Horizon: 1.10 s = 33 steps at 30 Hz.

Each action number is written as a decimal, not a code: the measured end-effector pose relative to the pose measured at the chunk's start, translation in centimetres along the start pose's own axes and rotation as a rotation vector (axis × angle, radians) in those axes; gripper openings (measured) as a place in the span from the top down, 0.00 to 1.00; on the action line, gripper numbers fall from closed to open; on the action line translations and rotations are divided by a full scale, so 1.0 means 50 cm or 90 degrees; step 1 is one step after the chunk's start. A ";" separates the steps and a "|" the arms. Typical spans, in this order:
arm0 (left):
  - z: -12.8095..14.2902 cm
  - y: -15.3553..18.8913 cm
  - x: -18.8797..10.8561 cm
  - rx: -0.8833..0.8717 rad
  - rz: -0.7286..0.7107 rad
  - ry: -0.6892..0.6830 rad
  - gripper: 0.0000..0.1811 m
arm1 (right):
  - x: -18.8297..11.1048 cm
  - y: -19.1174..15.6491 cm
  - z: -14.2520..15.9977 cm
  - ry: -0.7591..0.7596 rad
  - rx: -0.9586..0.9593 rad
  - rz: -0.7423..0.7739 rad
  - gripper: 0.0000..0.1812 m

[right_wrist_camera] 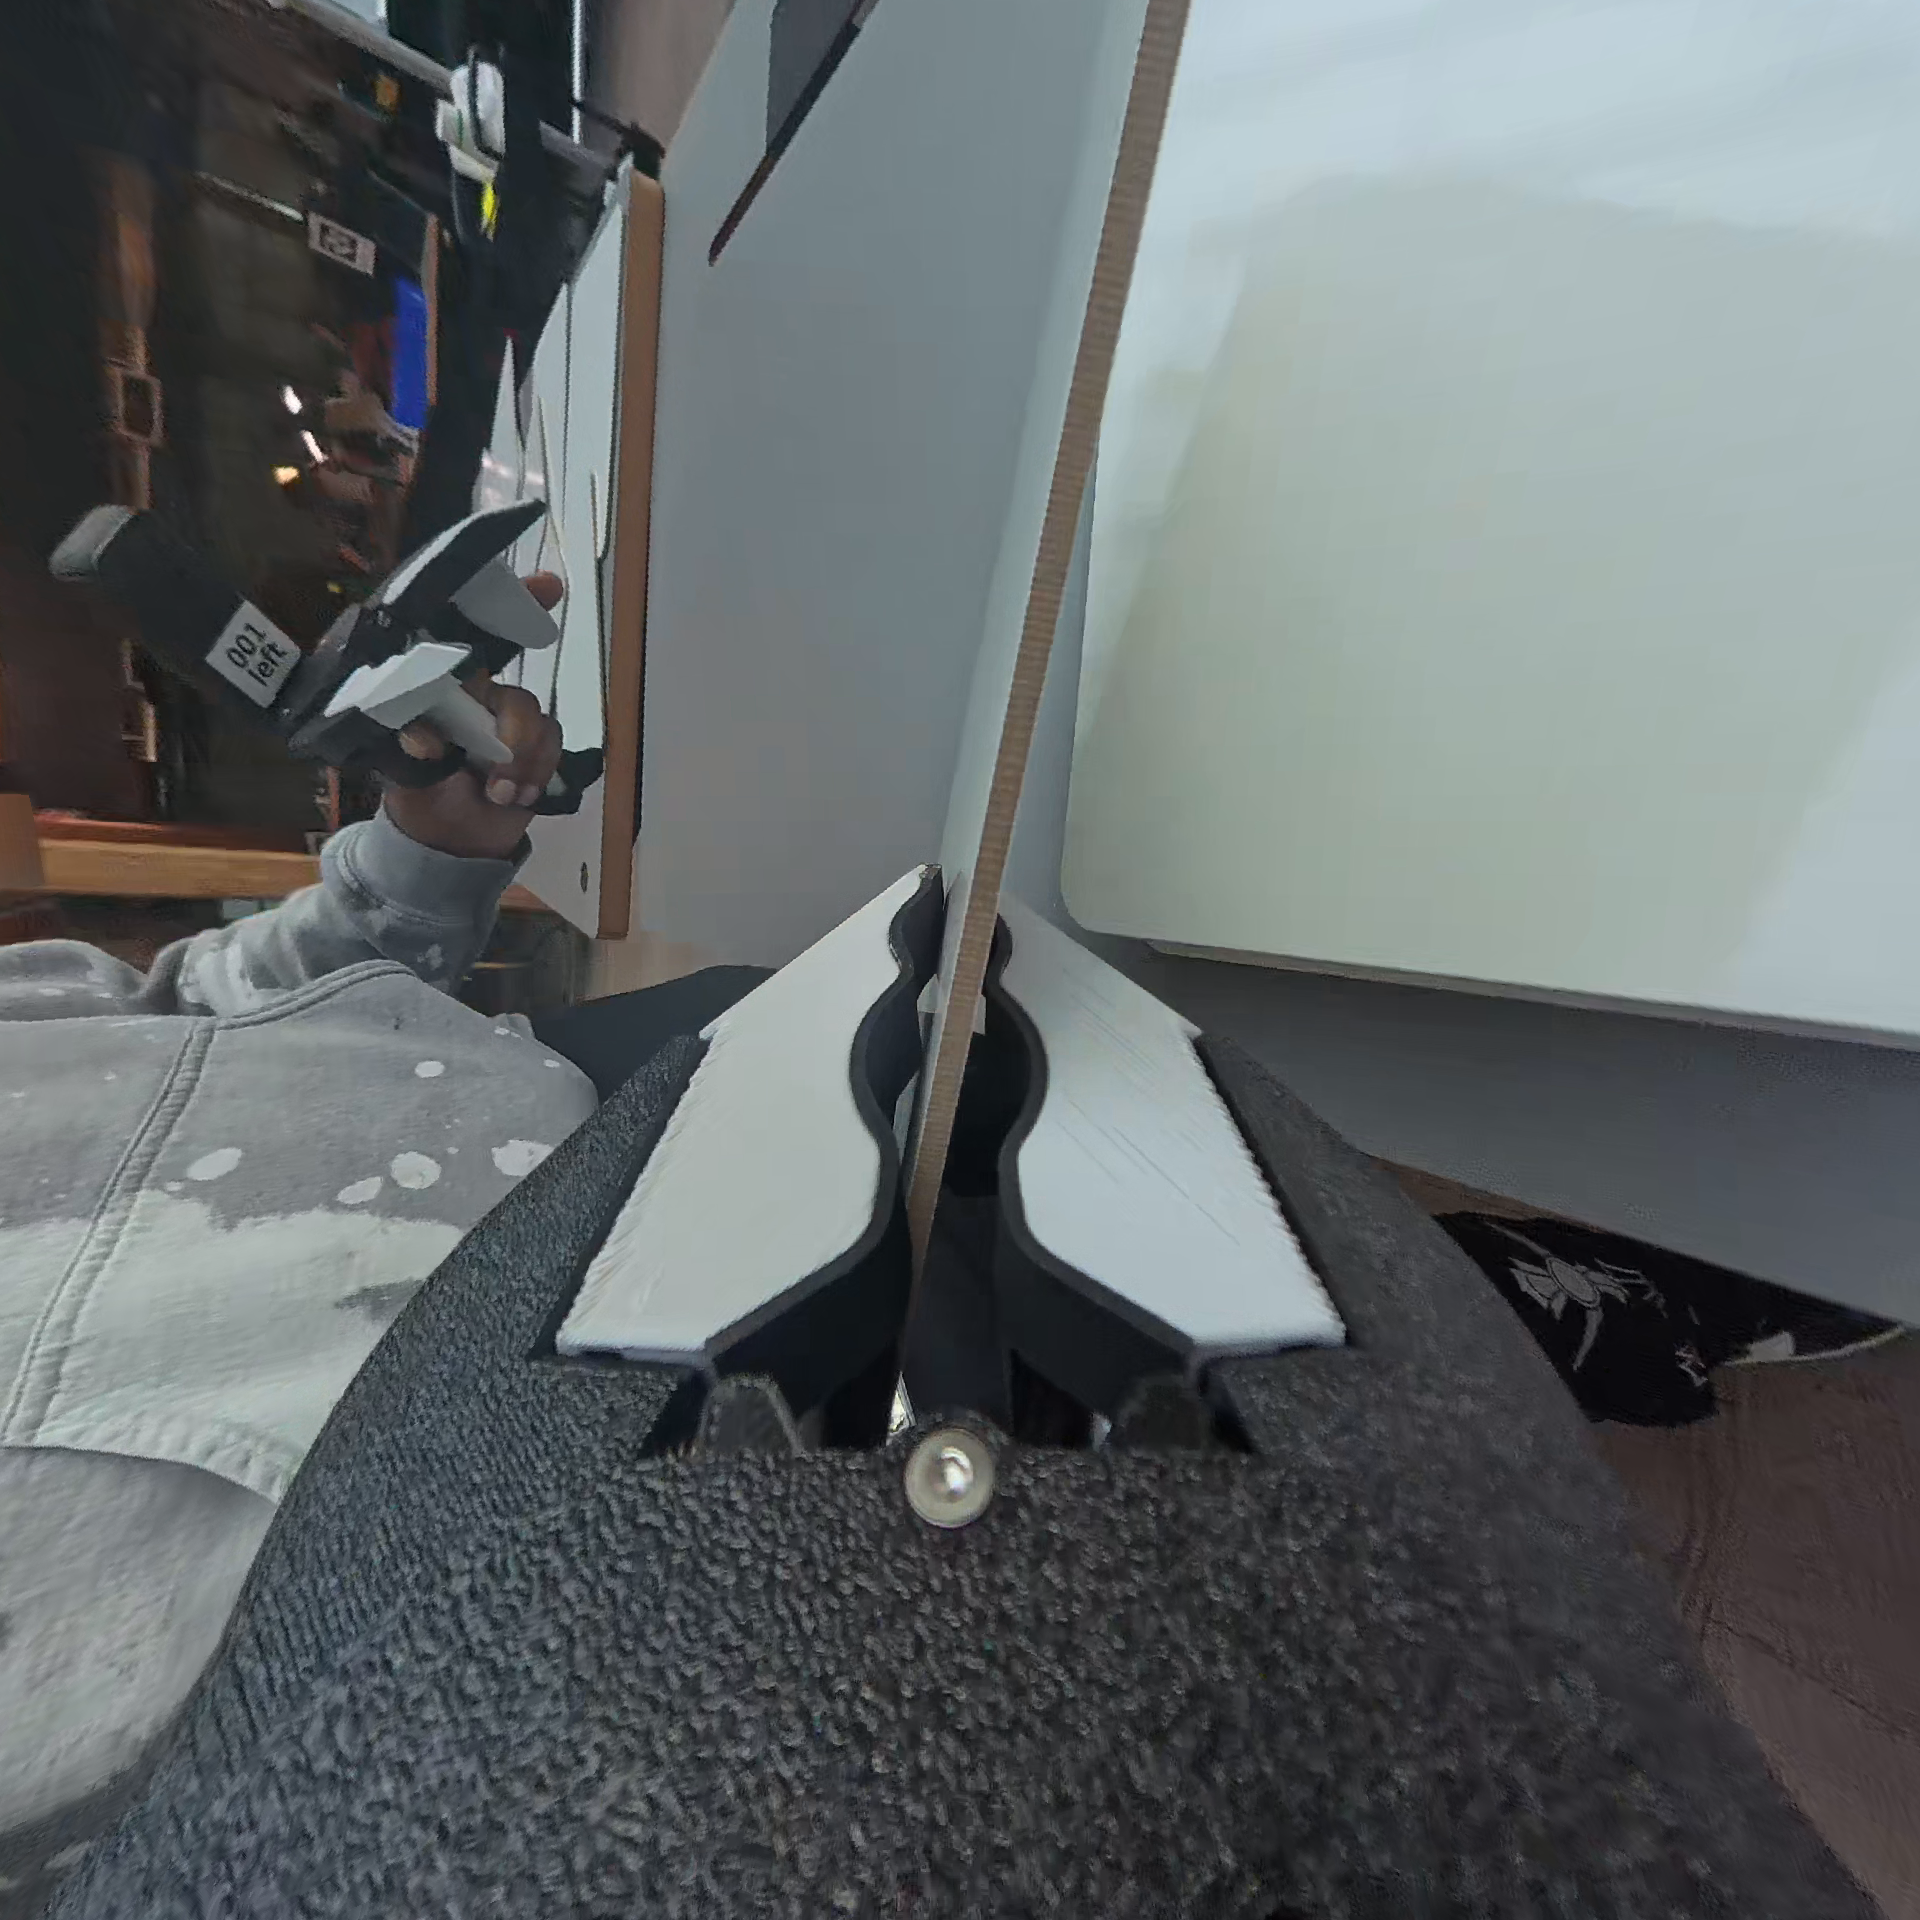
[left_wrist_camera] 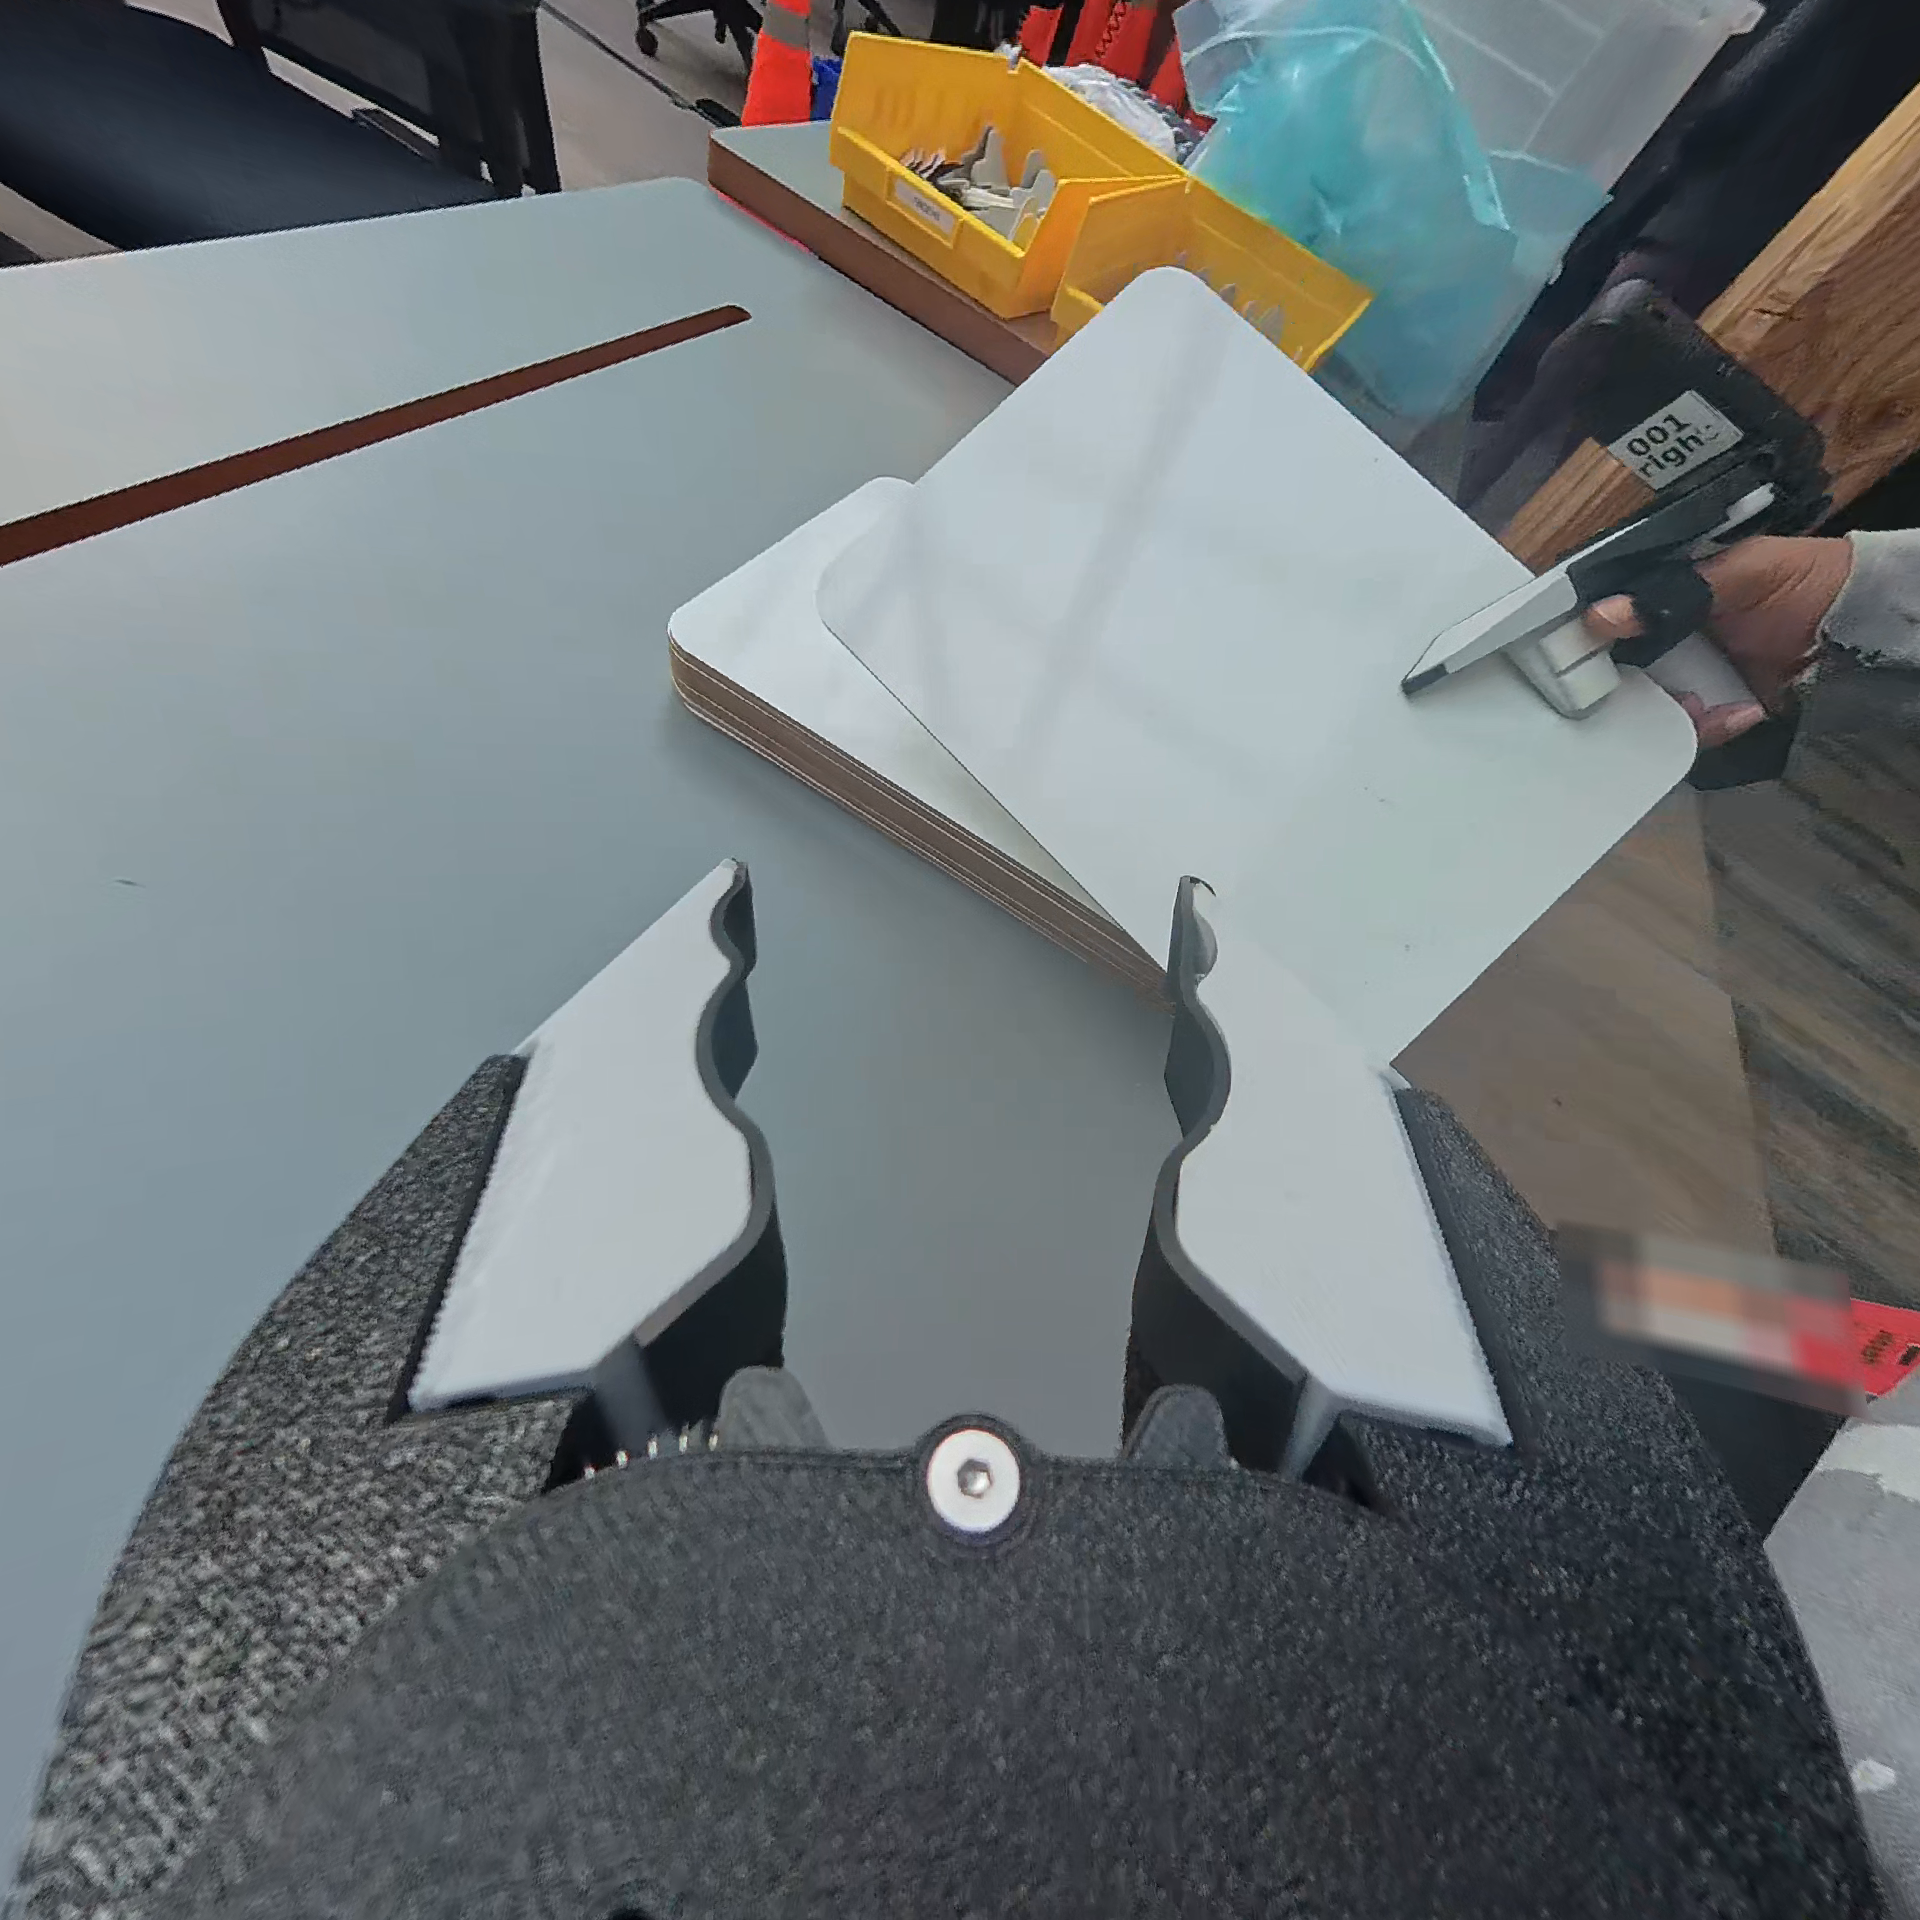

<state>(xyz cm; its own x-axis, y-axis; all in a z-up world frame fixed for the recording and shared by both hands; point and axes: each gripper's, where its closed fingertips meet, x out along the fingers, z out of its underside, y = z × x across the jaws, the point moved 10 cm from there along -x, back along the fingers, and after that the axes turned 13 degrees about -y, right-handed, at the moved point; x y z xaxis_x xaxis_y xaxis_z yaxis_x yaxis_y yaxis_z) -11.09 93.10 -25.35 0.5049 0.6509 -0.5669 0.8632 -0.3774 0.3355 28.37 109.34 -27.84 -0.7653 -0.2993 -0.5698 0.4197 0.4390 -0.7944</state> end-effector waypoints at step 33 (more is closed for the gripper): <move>0.015 0.200 0.401 -0.369 -0.252 -0.081 0.53 | 0.001 0.214 -0.239 -0.233 -0.327 0.329 0.43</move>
<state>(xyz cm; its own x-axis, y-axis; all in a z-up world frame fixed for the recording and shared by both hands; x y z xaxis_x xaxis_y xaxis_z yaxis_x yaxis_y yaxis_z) 7.68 101.90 -33.93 0.1808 0.5720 -0.8001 0.8586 0.3049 0.4120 27.00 124.18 -33.85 -0.2918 -0.1712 -0.9410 0.3318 0.9046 -0.2675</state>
